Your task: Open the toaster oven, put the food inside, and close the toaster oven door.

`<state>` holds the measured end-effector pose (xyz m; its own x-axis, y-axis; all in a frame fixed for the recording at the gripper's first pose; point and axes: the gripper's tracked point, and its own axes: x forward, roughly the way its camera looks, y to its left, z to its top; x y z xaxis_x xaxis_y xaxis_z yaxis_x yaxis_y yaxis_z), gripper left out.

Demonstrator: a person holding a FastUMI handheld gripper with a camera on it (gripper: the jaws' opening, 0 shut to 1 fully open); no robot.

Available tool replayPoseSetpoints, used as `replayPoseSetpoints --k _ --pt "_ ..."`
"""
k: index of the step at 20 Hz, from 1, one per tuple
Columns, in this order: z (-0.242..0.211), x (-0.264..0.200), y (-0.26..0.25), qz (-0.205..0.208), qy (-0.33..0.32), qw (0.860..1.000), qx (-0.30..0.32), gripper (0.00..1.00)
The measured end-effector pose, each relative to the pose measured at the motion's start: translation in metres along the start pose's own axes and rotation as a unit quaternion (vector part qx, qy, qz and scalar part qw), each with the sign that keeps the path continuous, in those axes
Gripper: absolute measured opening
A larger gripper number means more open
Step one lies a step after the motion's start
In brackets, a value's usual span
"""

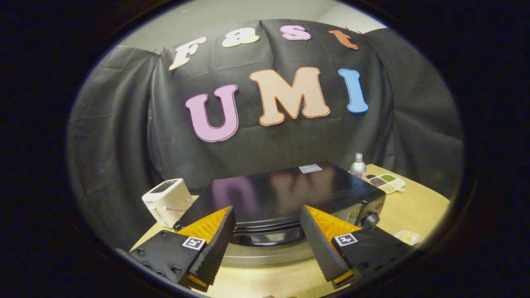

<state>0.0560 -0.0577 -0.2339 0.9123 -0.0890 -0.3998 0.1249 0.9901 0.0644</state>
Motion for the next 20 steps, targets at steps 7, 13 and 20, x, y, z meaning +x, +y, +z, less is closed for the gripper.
replayPoseSetpoints --k 7,13,20 --pt "-0.004 -0.008 0.001 0.007 -0.029 0.999 -0.027 0.95" --pt "-0.007 -0.012 -0.005 -0.019 -0.036 0.998 -0.048 0.95" --pt "-0.025 -0.056 -0.011 -0.031 -0.035 0.998 -0.041 0.95"
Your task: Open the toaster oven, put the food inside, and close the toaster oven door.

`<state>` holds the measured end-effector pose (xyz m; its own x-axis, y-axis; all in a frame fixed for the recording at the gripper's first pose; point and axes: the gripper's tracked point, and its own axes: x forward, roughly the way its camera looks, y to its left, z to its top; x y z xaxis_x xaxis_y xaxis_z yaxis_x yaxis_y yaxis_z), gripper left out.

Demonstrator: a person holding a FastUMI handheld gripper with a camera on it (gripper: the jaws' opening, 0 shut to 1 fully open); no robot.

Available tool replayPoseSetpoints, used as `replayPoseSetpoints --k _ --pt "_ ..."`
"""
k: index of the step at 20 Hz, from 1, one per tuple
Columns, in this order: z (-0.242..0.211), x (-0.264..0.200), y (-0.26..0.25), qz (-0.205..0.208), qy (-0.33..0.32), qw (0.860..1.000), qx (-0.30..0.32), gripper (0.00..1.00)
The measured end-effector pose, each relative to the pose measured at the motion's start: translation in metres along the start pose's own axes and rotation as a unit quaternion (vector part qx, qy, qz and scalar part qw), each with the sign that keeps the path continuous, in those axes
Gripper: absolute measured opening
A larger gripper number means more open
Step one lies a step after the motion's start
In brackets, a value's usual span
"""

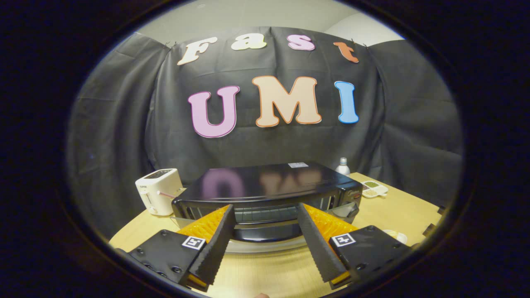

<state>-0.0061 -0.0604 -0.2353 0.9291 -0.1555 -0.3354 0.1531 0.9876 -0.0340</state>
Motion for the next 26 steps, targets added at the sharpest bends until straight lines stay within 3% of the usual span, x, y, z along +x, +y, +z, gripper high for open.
replayPoseSetpoints --k 13,26 --pt "-0.048 -0.061 -0.016 -0.029 0.02 0.999 -0.002 0.95" --pt "-0.118 -0.097 -0.025 -0.049 0.102 0.993 -0.032 0.95"
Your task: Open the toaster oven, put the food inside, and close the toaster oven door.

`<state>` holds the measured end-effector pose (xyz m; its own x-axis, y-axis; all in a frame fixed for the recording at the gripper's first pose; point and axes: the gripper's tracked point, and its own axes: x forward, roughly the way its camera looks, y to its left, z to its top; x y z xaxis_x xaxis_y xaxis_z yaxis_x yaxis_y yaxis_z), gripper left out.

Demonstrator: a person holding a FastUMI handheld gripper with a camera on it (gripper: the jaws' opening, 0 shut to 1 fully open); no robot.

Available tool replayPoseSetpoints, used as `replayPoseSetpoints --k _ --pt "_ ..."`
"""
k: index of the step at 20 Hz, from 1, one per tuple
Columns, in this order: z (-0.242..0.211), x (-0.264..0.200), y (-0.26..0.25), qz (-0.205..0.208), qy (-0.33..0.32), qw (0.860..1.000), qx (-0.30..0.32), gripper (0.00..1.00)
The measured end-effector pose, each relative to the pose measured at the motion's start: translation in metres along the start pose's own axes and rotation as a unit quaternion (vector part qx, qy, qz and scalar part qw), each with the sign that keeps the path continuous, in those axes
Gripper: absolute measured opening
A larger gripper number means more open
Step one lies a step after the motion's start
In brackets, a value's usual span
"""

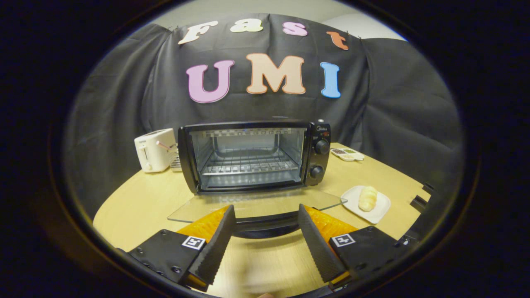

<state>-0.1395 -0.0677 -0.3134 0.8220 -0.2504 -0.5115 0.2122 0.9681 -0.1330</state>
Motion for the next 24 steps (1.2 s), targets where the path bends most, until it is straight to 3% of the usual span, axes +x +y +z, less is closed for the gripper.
replayPoseSetpoints --k 7,14,22,24 --pt "-0.034 0.016 0.006 -0.011 0.043 0.997 -0.066 0.94" --pt "-0.038 0.024 0.011 0.026 0.023 0.999 0.015 0.94" --pt "-0.032 0.024 0.005 0.045 0.007 0.999 0.015 0.93" --pt "-0.025 0.03 -0.019 0.022 -0.001 1.0 0.01 0.93"
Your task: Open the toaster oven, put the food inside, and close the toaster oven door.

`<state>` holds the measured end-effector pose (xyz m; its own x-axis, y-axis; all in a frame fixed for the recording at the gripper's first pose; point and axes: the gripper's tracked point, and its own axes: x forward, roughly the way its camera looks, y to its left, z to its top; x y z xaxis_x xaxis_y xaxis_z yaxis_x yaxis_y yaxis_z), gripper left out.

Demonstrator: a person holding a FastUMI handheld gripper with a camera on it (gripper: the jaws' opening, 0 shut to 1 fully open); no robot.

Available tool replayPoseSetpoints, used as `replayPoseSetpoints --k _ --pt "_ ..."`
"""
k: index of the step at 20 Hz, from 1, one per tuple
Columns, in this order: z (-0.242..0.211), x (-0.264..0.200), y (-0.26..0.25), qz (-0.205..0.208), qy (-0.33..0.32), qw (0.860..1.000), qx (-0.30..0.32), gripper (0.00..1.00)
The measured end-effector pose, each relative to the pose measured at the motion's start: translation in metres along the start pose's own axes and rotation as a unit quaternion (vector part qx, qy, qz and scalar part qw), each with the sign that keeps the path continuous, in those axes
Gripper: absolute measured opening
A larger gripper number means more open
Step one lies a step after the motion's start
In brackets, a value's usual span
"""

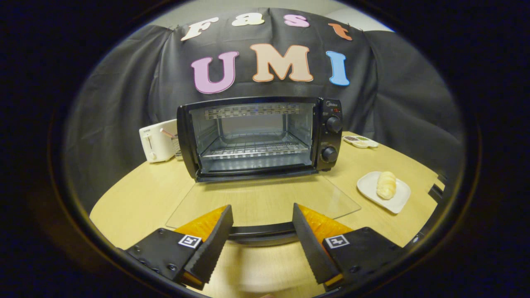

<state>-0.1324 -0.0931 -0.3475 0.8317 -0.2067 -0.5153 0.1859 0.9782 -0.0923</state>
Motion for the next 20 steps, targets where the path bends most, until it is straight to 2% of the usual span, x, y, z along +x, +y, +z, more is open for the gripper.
replayPoseSetpoints --k 4,9,11,17,20 --pt "0.032 0.013 -0.074 -0.07 -0.034 0.997 0.02 0.92" --pt "0.047 0.032 -0.179 -0.198 -0.06 0.976 0.065 0.92" --pt "0.043 0.037 -0.206 -0.23 -0.055 0.969 0.073 0.92" --pt "0.02 0.052 -0.248 -0.271 -0.017 0.956 0.108 0.91" --pt "0.015 0.058 -0.253 -0.274 -0.012 0.953 0.129 0.91"
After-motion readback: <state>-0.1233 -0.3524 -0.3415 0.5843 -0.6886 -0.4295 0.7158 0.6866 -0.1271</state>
